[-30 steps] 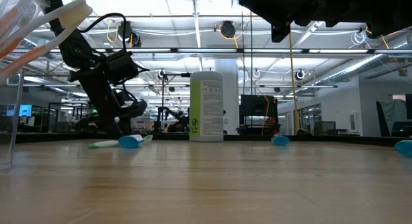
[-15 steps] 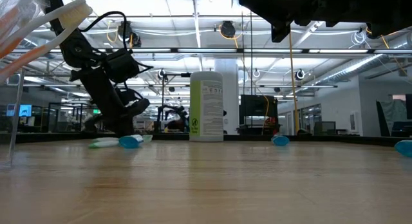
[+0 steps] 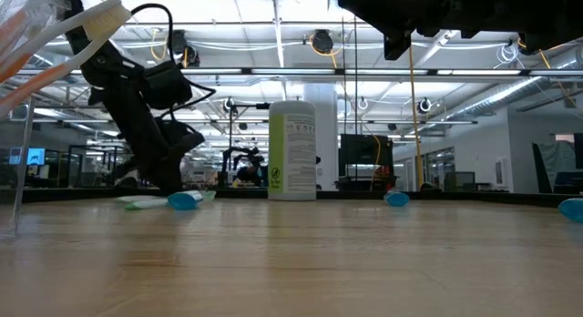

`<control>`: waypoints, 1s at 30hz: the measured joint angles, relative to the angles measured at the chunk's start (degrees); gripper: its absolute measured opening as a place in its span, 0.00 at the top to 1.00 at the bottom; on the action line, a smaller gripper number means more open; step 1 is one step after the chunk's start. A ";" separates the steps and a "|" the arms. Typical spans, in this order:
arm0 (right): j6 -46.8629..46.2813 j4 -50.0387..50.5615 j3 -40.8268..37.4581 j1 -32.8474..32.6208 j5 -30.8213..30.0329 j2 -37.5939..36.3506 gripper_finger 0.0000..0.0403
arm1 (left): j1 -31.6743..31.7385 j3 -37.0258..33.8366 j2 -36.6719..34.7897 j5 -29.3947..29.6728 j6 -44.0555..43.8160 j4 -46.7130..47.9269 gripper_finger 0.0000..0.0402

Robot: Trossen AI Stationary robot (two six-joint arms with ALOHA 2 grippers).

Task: Pick & Place toothbrushing station
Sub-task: Put the green toothbrush into the transparent organizer

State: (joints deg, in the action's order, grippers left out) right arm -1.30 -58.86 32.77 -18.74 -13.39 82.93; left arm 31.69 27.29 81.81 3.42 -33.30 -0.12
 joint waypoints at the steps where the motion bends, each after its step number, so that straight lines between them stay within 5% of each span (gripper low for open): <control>1: 0.00 0.00 0.00 -0.02 0.00 0.00 0.82 | -0.05 0.00 -0.76 -0.37 -0.02 1.13 0.99; 19: 0.02 -0.03 0.00 0.00 -0.02 0.00 0.82 | -4.56 0.31 -1.05 5.74 1.76 7.68 0.59; 24: 0.02 -0.18 0.00 0.00 -0.02 -0.01 0.82 | -5.38 0.54 1.42 7.36 2.99 10.27 0.60; 30: 0.02 -0.45 0.00 0.00 -0.02 0.01 0.82 | -5.52 0.70 3.25 7.95 4.99 10.18 0.73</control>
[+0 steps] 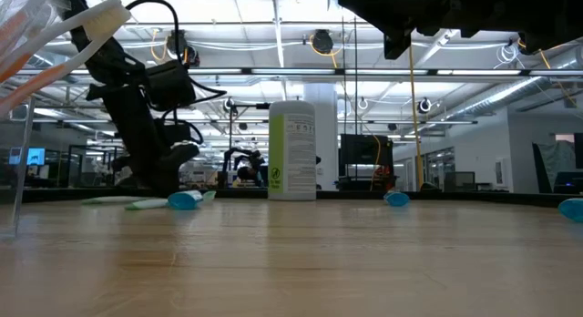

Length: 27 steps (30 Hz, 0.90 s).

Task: Pick & Place toothbrushing station
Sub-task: Put the green toothbrush into the transparent organizer

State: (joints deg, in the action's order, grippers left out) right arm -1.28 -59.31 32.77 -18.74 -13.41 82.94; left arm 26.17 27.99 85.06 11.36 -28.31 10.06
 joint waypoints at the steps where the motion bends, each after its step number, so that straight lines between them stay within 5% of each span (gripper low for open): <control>1: -0.02 0.00 0.00 0.00 0.00 -0.02 0.82 | -0.12 0.00 0.08 0.25 0.13 -0.11 0.76; 7: -0.22 0.00 0.00 0.00 0.00 -0.01 0.82 | -0.19 -0.09 0.22 -0.63 0.13 -0.81 0.97; 15: -0.22 0.00 0.00 0.00 0.00 -0.01 0.82 | 0.22 -0.54 -1.12 -1.28 0.96 -2.04 0.98; 27: -0.63 0.00 0.00 0.04 -0.01 -0.02 0.82 | -3.51 -0.70 -20.17 0.21 3.90 -7.12 1.00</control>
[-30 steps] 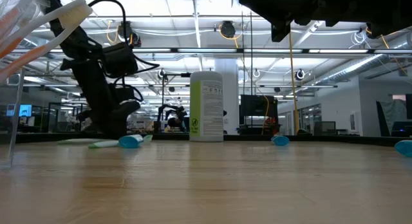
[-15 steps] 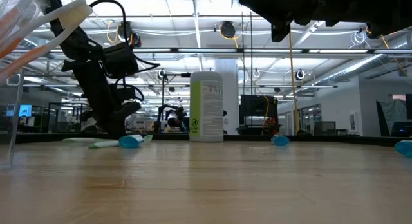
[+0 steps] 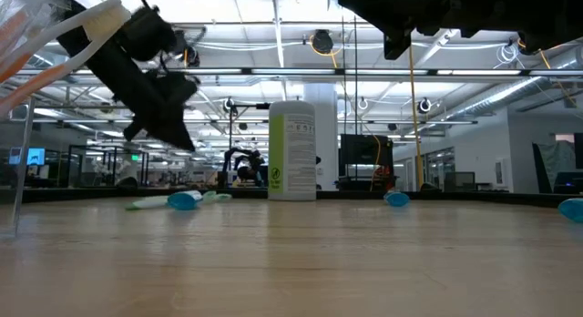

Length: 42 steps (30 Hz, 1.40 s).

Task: Pick & Place toothbrushing station
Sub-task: Put the green toothbrush into the transparent organizer

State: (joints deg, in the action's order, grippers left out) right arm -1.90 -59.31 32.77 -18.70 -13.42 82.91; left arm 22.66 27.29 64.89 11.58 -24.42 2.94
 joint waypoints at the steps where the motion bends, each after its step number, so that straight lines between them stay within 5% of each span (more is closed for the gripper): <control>1: 0.00 -0.02 0.00 0.10 -0.01 0.00 0.82 | -0.37 0.03 -1.53 0.14 0.16 -0.28 1.00; 9: 0.13 -0.72 0.00 0.23 -0.06 0.00 0.82 | -2.28 0.11 -3.45 -2.51 -2.44 6.33 0.93; 19: 0.30 -0.81 0.00 0.25 -0.04 0.00 0.82 | -2.34 0.20 12.60 0.80 -3.84 -1.91 0.57; 25: 0.63 -0.79 0.00 0.25 -0.04 0.00 0.82 | -2.41 0.42 22.45 1.54 -3.88 -7.38 0.47; 31: 0.63 -0.55 0.00 0.22 -0.01 0.00 0.82 | -2.26 0.63 27.24 5.66 -3.39 -8.47 0.54; 40: 0.63 -0.44 0.00 0.24 -0.01 0.00 0.82 | -0.62 0.68 27.75 3.09 -3.59 -8.24 0.94; 42: 0.43 -0.44 0.00 0.22 0.01 0.00 0.82 | -0.28 0.68 27.73 2.23 -4.44 -8.25 0.96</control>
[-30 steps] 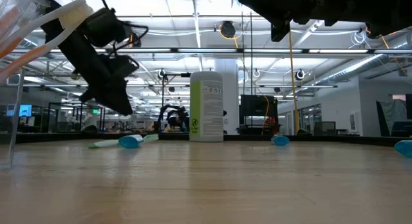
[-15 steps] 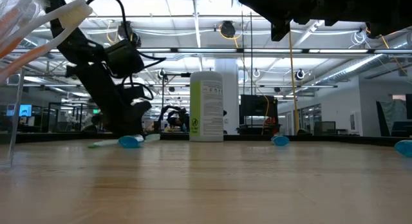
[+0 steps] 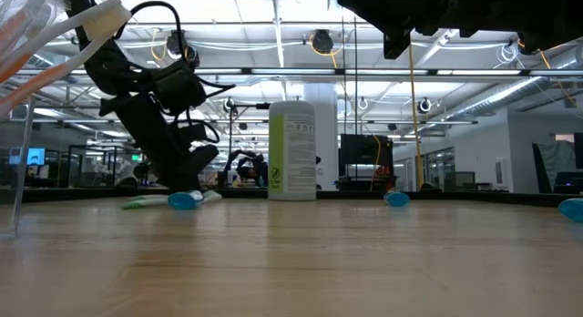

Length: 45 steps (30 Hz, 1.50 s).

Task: Pick & Place toothbrushing station
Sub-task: Put the green toothbrush into the transparent organizer

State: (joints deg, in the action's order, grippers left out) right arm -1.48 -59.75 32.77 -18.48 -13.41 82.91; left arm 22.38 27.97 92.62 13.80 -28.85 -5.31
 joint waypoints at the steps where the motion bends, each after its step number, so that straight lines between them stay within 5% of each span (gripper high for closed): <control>1: 0.00 0.02 0.00 0.02 0.00 0.00 0.82 | 0.15 -0.02 0.00 -0.24 -0.02 -0.05 0.95; 12: 0.00 0.03 0.00 0.02 0.00 0.00 0.82 | 0.55 -0.69 -4.13 -1.81 1.10 -2.01 0.96; 28: 0.47 0.45 0.02 0.10 -0.12 0.00 0.82 | -4.64 -0.52 -33.63 -0.23 8.14 1.46 1.00; 35: 0.66 -0.13 0.02 0.83 -0.15 0.00 0.82 | -0.84 -0.52 -28.42 -2.28 2.63 3.22 0.83; 45: 0.63 -0.26 0.02 1.03 -0.15 0.00 0.82 | 2.91 3.57 -7.29 -6.89 3.89 -4.87 0.50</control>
State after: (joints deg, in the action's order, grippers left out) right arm -0.84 -60.01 32.80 -17.45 -13.56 82.91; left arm 25.29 31.54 85.33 6.92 -24.96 -10.19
